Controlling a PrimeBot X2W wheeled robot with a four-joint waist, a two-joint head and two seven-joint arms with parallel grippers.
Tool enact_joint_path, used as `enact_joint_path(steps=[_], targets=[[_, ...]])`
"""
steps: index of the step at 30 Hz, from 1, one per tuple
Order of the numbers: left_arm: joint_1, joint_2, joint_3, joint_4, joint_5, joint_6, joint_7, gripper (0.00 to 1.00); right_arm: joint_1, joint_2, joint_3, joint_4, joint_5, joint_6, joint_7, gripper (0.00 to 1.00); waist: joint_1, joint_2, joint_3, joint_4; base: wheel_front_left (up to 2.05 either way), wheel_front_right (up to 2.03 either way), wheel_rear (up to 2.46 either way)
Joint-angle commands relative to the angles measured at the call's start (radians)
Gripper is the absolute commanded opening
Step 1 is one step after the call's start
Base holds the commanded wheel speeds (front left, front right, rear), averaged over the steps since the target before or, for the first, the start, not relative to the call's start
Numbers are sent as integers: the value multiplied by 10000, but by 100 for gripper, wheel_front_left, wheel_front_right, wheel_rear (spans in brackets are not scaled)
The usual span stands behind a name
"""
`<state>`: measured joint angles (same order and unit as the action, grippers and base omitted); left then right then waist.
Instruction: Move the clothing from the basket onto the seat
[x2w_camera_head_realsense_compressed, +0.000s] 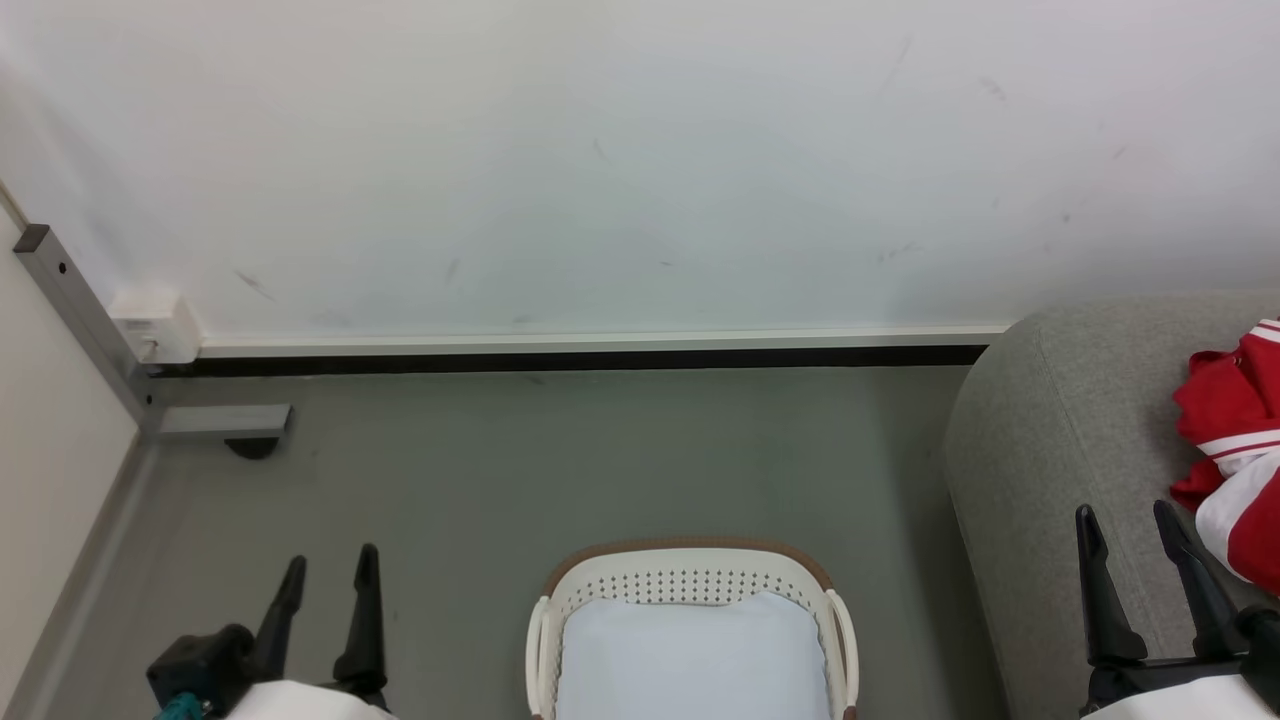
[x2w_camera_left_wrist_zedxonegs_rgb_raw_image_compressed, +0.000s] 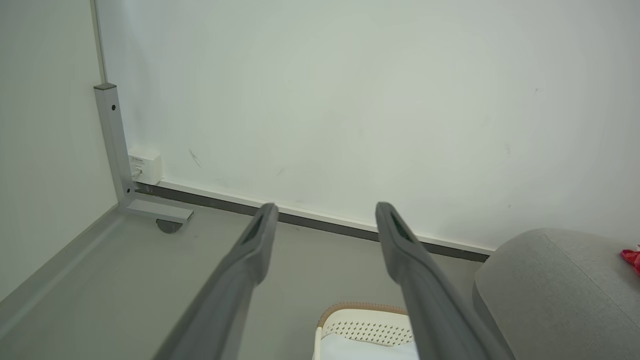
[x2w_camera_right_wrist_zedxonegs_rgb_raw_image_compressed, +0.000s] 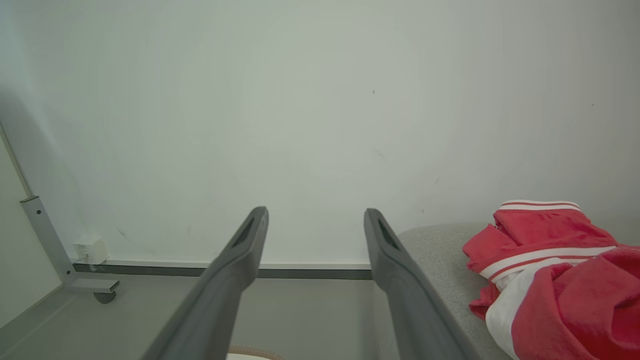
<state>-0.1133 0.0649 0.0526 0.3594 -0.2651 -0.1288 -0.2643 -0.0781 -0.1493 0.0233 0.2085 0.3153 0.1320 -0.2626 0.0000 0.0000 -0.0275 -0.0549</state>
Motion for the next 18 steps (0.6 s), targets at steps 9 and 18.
enact_joint_path(steps=[9,18], targets=[[-1,-54,117,171,-925,1,366,0,35,117,-97,210,905,-1,297,0,0,0,7,20,0,0,0],[53,-62,130,-65,-2521,-2,750,0,-6,225,-257,206,2414,-3,728,0,0,0,30,60,0,0,0]])
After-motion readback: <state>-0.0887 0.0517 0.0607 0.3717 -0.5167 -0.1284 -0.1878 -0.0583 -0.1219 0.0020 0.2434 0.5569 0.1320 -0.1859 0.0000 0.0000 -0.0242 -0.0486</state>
